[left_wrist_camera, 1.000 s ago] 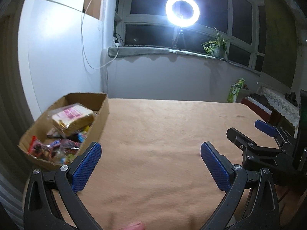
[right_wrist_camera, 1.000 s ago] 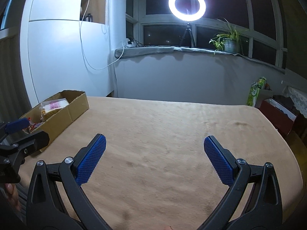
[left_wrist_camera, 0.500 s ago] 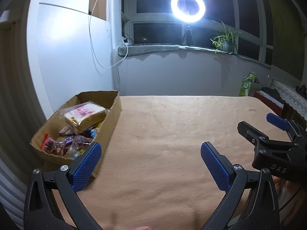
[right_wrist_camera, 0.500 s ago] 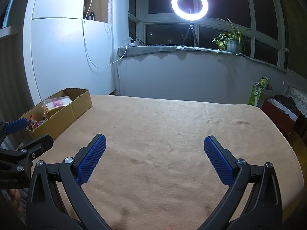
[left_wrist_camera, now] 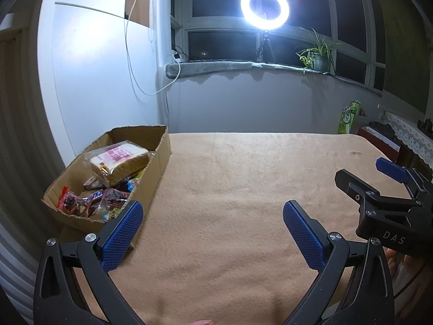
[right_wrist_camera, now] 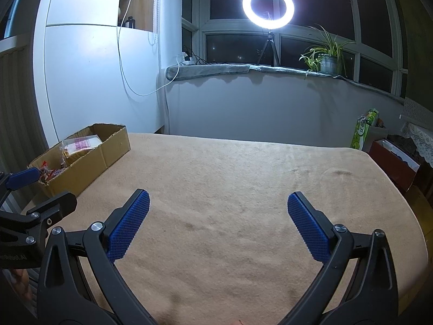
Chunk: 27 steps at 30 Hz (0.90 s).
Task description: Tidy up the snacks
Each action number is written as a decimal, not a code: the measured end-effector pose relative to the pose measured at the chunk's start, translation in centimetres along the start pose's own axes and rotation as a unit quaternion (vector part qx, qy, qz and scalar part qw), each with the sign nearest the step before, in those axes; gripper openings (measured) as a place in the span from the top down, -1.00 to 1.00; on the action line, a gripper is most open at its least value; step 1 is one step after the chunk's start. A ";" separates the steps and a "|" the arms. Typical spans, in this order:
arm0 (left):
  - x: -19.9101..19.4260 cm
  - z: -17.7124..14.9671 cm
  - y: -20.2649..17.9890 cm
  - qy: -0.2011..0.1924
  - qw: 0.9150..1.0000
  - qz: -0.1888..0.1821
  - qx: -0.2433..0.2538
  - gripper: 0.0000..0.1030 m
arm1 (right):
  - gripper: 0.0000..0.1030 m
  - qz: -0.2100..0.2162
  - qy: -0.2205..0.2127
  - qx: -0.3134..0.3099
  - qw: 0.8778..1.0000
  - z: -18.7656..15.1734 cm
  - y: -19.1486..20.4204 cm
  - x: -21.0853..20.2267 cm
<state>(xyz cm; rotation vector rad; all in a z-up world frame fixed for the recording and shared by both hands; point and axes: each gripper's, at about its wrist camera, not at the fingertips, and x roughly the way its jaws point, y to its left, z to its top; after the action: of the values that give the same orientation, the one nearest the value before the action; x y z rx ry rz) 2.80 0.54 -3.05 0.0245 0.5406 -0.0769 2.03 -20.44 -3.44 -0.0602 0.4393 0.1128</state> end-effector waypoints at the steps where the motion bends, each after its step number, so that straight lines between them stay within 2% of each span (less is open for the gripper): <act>1: 0.0 0.0 0.0 0.000 1.000 0.000 0.000 -0.99 | -1.00 0.000 0.000 0.000 1.000 0.0 0.0 0.1; 27: 0.2 0.0 0.1 0.001 1.000 0.000 0.000 -0.99 | -1.00 -0.001 0.000 0.000 1.000 -0.2 0.0 0.1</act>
<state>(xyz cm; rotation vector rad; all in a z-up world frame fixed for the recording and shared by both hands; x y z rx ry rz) 2.99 0.63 -3.16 0.0252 0.5420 -0.0761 2.04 -20.44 -3.69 -0.0599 0.4392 0.1112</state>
